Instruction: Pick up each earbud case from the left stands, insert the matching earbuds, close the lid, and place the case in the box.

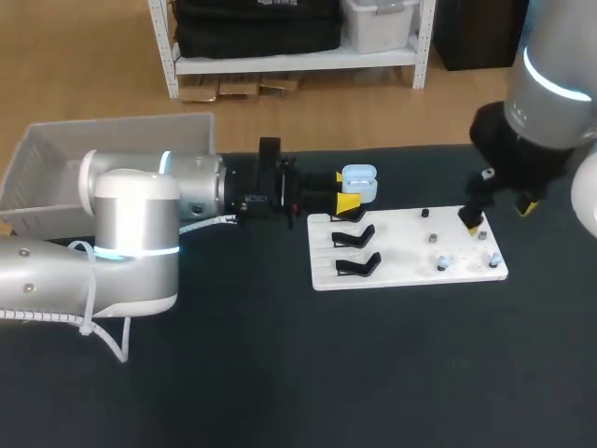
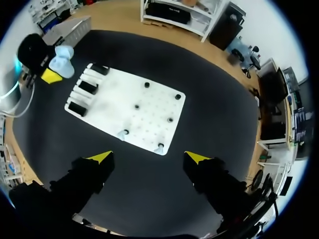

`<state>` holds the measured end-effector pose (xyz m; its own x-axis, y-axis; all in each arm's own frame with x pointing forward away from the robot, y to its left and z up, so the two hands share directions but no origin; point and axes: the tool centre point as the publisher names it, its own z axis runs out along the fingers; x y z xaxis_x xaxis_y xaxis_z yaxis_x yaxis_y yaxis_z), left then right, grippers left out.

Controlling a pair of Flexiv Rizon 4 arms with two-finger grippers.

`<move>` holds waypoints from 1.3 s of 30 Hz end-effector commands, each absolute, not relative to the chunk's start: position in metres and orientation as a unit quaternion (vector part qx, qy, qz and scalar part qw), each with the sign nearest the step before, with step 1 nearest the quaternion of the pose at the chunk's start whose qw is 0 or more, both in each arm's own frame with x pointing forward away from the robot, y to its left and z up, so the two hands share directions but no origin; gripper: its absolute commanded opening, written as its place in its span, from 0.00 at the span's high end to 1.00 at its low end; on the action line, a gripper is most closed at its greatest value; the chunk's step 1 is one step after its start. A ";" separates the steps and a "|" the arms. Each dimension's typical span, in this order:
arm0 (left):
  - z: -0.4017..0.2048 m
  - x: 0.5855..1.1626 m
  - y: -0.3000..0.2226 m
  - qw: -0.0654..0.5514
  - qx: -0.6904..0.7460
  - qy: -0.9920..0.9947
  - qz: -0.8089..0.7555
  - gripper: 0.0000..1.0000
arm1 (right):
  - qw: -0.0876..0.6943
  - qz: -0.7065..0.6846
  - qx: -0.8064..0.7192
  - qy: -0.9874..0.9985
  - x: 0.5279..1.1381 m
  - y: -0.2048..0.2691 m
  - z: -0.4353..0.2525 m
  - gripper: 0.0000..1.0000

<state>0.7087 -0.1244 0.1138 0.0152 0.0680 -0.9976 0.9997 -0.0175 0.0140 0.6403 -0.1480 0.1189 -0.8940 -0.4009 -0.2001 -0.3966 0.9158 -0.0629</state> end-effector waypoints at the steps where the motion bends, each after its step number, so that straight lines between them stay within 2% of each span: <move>1: 0.113 0.710 -0.125 0.481 0.525 0.508 -0.484 1.00 | 0.099 -0.025 -0.204 0.974 0.638 -0.150 0.109 0.15; 11: 0.113 0.710 -0.125 0.481 0.525 0.508 -0.484 1.00 | 0.066 -0.033 -0.205 0.976 0.632 -0.156 0.091 0.22; 26: 0.113 0.710 -0.125 0.481 0.525 0.508 -0.484 1.00 | 0.030 -0.030 -0.178 0.983 0.631 -0.153 0.070 0.17; 39: 0.113 0.710 -0.125 0.481 0.525 0.508 -0.484 1.00 | 0.042 -0.042 -0.148 0.987 0.636 -0.155 0.053 0.32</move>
